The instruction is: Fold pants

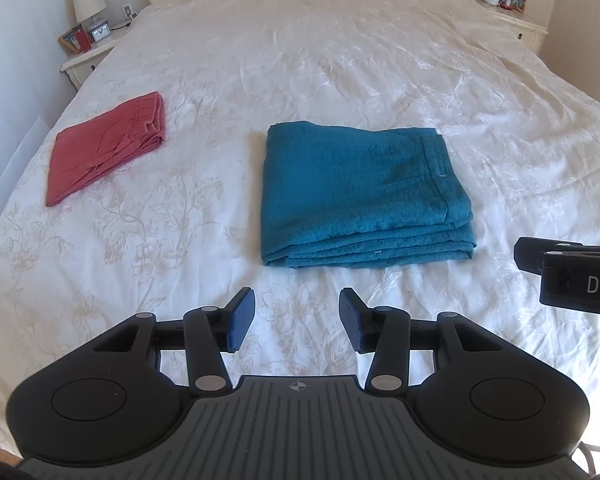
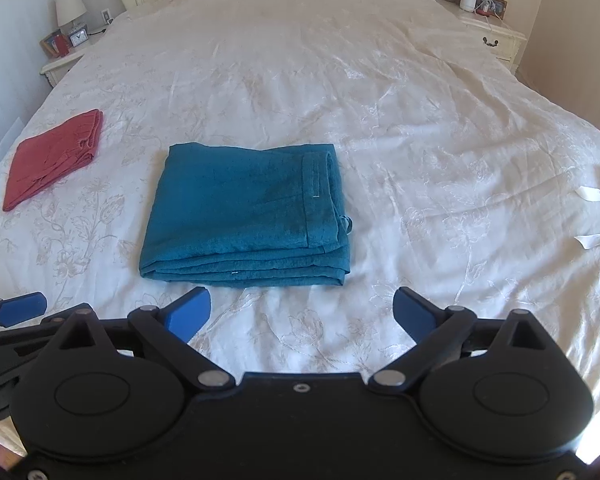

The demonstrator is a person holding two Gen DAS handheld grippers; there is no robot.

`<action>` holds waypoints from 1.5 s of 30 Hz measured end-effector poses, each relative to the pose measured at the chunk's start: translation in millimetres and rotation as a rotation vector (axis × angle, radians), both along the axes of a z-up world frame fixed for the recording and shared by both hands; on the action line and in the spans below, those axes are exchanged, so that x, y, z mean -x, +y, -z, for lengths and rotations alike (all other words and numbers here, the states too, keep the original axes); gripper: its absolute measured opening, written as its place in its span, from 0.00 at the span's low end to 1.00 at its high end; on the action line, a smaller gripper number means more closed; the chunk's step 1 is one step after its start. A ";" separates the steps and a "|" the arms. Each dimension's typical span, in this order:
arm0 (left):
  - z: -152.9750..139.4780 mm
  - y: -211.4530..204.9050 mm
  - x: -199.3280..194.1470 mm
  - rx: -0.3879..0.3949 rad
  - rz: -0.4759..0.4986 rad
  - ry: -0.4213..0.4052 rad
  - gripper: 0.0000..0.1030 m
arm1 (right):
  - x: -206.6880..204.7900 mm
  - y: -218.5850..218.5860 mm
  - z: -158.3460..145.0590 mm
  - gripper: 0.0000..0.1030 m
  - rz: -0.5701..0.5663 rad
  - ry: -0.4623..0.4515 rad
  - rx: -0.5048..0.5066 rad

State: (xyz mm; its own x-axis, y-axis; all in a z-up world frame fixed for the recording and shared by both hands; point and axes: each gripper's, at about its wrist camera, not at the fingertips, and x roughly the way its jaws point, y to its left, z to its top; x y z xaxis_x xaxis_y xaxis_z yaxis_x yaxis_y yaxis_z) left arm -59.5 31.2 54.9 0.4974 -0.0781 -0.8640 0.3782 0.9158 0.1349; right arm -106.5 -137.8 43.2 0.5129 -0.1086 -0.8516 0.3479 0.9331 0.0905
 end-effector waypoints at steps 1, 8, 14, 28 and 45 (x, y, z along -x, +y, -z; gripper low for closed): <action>0.8 -1.0 0.2 -0.004 -0.001 0.002 0.44 | -0.3 -1.6 0.7 0.95 0.000 0.001 -0.002; 5.1 -9.0 -1.0 -0.016 -0.006 0.016 0.44 | -2.5 -10.5 6.2 0.95 -0.008 0.020 -0.012; 7.0 -14.2 -0.8 -0.026 -0.014 0.021 0.44 | -5.1 -18.6 9.4 0.95 -0.017 0.026 -0.020; 11.0 -19.0 -3.0 -0.035 -0.038 0.036 0.44 | -11.0 -26.4 15.9 0.95 -0.045 0.038 -0.036; 14.4 -22.3 -1.2 -0.047 -0.055 0.047 0.44 | -13.0 -30.4 21.3 0.95 -0.063 0.043 -0.056</action>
